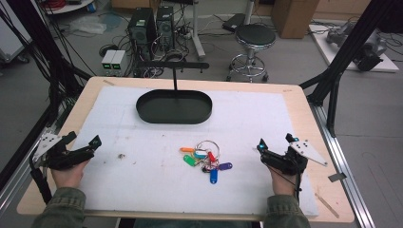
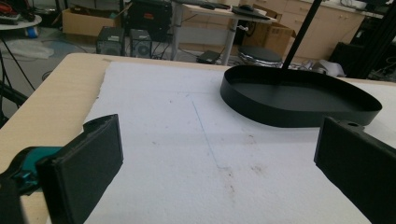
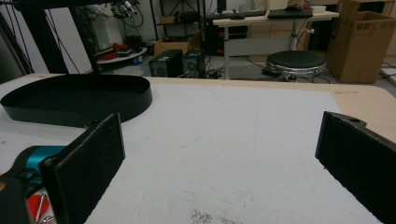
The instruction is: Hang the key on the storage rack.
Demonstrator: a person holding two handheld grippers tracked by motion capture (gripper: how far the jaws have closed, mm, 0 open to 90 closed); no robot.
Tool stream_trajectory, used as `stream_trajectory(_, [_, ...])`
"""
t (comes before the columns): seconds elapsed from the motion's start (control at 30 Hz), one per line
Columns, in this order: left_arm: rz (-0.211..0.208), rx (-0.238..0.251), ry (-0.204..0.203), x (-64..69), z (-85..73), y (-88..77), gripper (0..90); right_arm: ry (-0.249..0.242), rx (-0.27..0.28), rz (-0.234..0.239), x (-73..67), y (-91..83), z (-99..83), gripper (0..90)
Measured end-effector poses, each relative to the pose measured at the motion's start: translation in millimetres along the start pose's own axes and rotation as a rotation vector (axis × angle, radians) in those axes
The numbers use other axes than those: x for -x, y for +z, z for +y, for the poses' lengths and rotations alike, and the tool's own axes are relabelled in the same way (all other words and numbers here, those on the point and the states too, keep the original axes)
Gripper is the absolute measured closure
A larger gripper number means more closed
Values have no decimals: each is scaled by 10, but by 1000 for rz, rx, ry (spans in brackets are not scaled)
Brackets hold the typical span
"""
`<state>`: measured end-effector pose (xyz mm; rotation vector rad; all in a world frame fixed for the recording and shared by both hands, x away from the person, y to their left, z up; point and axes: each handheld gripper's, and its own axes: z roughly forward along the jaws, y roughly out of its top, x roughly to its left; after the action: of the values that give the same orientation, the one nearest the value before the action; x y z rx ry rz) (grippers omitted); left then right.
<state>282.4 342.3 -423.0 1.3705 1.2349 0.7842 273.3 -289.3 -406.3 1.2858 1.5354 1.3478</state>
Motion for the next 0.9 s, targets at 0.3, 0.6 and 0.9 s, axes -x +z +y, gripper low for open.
stream_trajectory(0.3, [0,3,-7,-4,-1,-3,17,1,-2,-5,-3,0,-2,3])
stream_trajectory(0.6, [-1,4,-13,-6,-1,-2,17,-8,-15,14,-8,20,-9,4])
stream_trajectory(0.9, [-14,-4,-15,-9,-4,4,17,-20,-62,69,-63,73,-32,4])
